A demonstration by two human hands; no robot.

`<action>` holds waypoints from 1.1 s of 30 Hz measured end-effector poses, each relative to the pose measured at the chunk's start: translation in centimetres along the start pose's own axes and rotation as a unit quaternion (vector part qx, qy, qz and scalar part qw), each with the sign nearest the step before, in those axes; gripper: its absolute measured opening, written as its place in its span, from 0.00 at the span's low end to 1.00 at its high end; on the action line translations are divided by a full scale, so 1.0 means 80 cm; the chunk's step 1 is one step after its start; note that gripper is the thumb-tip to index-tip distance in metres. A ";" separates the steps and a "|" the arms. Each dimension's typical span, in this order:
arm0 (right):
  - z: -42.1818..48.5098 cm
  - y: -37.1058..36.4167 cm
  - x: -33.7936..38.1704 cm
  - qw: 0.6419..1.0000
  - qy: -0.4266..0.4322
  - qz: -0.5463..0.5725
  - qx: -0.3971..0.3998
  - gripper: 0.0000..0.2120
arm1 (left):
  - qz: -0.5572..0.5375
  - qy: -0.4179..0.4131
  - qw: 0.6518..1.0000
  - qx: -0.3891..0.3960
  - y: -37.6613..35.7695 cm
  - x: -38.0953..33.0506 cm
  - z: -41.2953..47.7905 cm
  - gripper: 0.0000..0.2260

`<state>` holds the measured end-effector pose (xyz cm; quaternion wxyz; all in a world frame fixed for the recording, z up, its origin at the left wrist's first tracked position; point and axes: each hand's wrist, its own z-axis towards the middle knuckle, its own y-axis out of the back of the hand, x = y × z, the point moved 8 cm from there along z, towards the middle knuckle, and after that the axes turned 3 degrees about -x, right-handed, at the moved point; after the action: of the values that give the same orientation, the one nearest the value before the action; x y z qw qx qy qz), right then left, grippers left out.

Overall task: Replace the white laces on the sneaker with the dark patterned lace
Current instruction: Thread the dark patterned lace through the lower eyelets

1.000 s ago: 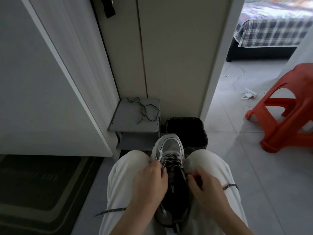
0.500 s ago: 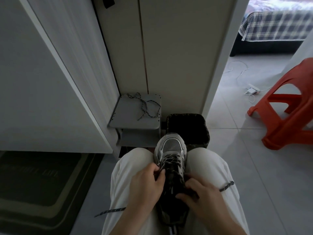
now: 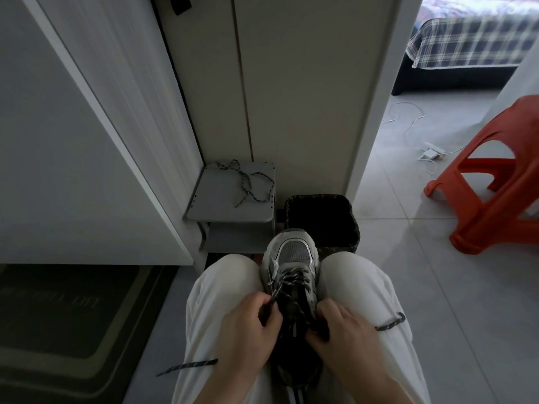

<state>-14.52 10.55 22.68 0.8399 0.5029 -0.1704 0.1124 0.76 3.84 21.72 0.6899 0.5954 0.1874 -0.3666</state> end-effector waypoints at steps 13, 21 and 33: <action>0.001 0.007 -0.008 0.990 -0.070 0.125 -0.017 0.14 | -0.048 0.000 0.999 0.005 0.018 -0.007 -0.005 0.06; 0.000 0.017 -0.015 0.969 -0.096 0.222 0.054 0.12 | 0.170 -0.014 0.971 0.169 0.004 0.000 -0.033 0.18; 0.022 0.069 -0.072 0.907 -0.281 0.309 -0.043 0.22 | 0.168 -0.022 0.985 0.037 0.066 0.012 0.010 0.08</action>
<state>-22.12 11.46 25.59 0.7013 0.3990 -0.5510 0.2131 5.09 2.95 24.86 0.7231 0.6356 0.0558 -0.2646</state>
